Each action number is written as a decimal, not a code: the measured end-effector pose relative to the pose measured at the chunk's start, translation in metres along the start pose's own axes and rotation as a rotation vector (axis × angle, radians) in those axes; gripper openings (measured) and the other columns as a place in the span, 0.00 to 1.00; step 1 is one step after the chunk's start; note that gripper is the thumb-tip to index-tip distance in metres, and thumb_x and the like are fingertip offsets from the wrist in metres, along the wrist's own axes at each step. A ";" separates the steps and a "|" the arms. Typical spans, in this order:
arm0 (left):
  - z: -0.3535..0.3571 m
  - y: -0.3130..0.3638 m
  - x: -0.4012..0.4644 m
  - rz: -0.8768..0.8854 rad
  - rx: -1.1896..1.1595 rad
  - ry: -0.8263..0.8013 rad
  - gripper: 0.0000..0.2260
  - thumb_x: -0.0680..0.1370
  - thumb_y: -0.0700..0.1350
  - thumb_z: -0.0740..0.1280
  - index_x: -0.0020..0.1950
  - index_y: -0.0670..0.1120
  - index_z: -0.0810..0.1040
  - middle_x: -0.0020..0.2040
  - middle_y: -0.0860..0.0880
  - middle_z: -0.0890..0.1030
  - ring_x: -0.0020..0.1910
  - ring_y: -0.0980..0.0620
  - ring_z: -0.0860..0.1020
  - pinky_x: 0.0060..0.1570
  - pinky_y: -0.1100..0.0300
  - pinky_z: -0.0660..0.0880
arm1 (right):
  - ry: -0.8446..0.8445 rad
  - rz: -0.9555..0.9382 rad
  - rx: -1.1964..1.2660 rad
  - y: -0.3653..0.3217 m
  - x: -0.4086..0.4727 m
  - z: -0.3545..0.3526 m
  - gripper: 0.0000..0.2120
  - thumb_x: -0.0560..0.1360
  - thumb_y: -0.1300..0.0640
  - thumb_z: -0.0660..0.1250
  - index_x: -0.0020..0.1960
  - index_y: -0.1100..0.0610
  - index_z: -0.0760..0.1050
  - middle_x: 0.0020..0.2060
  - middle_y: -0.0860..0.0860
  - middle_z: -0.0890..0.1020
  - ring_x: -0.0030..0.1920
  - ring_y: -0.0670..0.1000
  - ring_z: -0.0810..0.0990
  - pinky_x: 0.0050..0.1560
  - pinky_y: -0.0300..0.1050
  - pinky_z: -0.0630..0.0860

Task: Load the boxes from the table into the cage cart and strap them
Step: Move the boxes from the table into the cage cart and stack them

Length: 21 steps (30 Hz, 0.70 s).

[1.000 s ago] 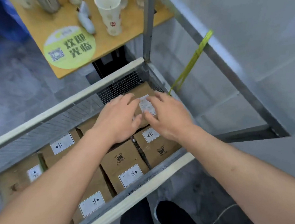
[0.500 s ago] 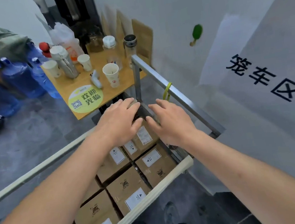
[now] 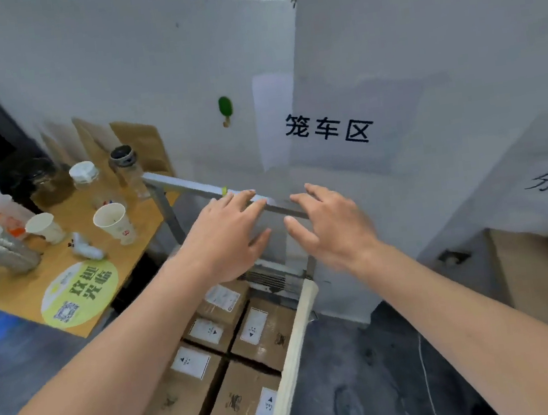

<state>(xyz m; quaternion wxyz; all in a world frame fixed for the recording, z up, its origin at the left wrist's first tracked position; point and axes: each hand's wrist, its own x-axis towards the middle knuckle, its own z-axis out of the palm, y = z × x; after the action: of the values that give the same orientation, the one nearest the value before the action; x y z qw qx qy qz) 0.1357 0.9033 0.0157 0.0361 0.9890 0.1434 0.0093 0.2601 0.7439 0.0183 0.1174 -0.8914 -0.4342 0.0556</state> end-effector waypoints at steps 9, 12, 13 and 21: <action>-0.016 0.120 0.026 0.325 -0.066 0.016 0.28 0.85 0.59 0.58 0.83 0.51 0.62 0.82 0.48 0.62 0.80 0.45 0.62 0.77 0.46 0.63 | 0.123 0.320 0.014 0.063 -0.115 -0.049 0.27 0.84 0.39 0.55 0.79 0.50 0.66 0.81 0.54 0.63 0.80 0.55 0.61 0.78 0.53 0.57; -0.018 0.170 0.028 0.422 -0.084 0.011 0.28 0.85 0.60 0.58 0.83 0.52 0.60 0.83 0.50 0.61 0.80 0.46 0.61 0.77 0.49 0.63 | 0.171 0.415 0.030 0.090 -0.157 -0.061 0.27 0.85 0.39 0.55 0.79 0.49 0.67 0.81 0.53 0.62 0.80 0.54 0.60 0.78 0.53 0.57; -0.018 0.188 0.028 0.456 -0.086 0.009 0.28 0.85 0.60 0.57 0.83 0.51 0.60 0.83 0.50 0.61 0.81 0.47 0.61 0.77 0.49 0.64 | 0.187 0.448 0.033 0.099 -0.172 -0.065 0.26 0.84 0.39 0.55 0.79 0.49 0.67 0.81 0.53 0.63 0.80 0.54 0.60 0.78 0.53 0.57; -0.021 0.327 0.008 0.674 -0.106 -0.012 0.26 0.85 0.58 0.58 0.82 0.49 0.62 0.82 0.48 0.62 0.79 0.45 0.63 0.75 0.45 0.66 | 0.309 0.605 -0.002 0.164 -0.292 -0.083 0.25 0.83 0.40 0.59 0.75 0.52 0.72 0.77 0.55 0.69 0.76 0.57 0.67 0.74 0.56 0.67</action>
<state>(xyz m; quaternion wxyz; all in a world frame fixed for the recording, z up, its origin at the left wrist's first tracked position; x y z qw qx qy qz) 0.2348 0.5946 0.0611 0.0832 0.9775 -0.1924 0.0221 0.2212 0.4033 0.0553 0.1590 -0.9779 -0.1273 -0.0483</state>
